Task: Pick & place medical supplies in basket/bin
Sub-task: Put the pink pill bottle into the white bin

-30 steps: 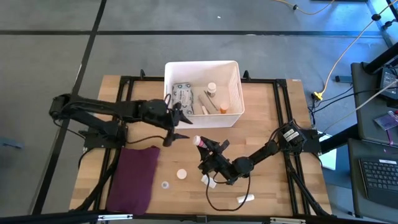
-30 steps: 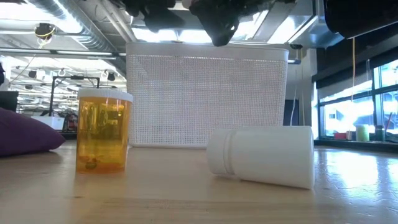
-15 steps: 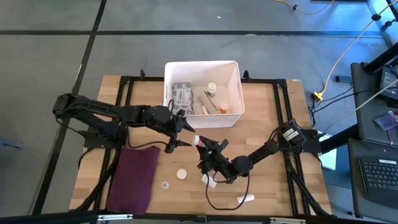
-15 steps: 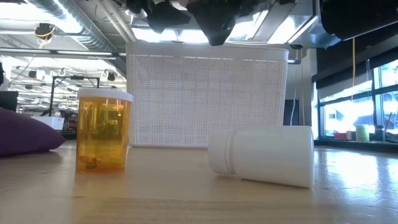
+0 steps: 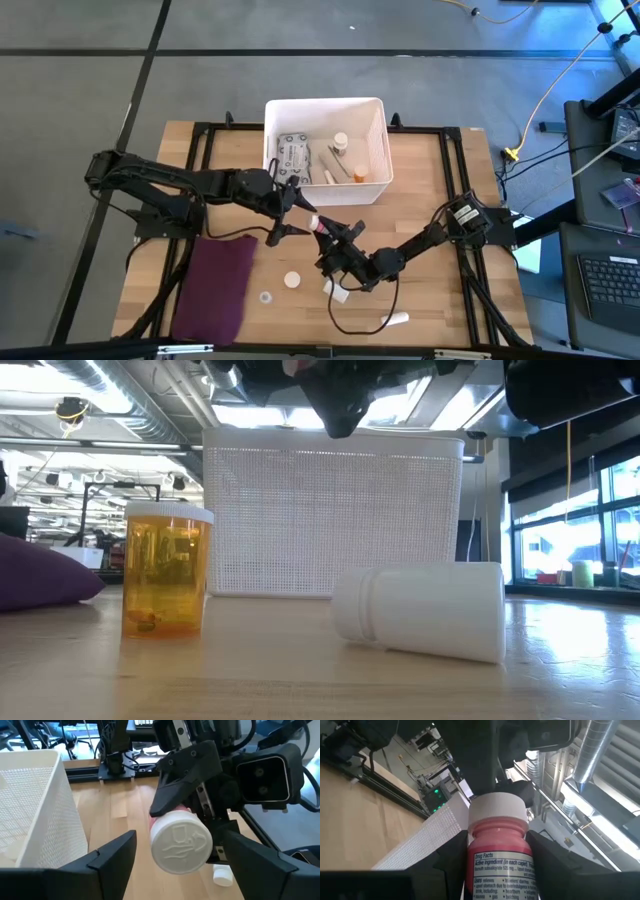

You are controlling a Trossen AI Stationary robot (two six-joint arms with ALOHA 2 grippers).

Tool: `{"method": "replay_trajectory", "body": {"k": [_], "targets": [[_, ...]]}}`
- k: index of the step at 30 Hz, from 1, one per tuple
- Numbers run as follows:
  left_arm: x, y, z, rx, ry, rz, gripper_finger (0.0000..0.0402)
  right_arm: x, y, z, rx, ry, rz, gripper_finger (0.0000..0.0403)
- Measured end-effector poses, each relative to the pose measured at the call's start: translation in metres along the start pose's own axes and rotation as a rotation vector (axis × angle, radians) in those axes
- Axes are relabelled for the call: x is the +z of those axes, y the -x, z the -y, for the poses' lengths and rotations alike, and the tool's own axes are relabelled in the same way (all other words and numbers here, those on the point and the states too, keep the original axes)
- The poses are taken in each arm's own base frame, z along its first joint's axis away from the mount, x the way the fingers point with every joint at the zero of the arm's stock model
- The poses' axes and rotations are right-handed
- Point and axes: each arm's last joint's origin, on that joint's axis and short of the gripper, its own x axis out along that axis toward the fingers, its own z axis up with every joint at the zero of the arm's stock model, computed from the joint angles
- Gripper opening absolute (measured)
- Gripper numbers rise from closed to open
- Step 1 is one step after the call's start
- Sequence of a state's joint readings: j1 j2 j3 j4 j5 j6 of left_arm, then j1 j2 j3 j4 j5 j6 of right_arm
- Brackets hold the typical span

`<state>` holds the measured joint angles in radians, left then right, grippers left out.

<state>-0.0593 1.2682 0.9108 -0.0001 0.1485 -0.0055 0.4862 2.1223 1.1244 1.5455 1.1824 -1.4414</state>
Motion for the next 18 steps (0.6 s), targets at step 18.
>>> {"method": "replay_trajectory", "body": {"k": [18], "targets": [[-0.0021,-0.0083,-0.0009,-0.011,-0.002,0.01,0.0252,0.0011,0.0001,-0.0006,0.008,-0.045,0.044,0.0182]]}}
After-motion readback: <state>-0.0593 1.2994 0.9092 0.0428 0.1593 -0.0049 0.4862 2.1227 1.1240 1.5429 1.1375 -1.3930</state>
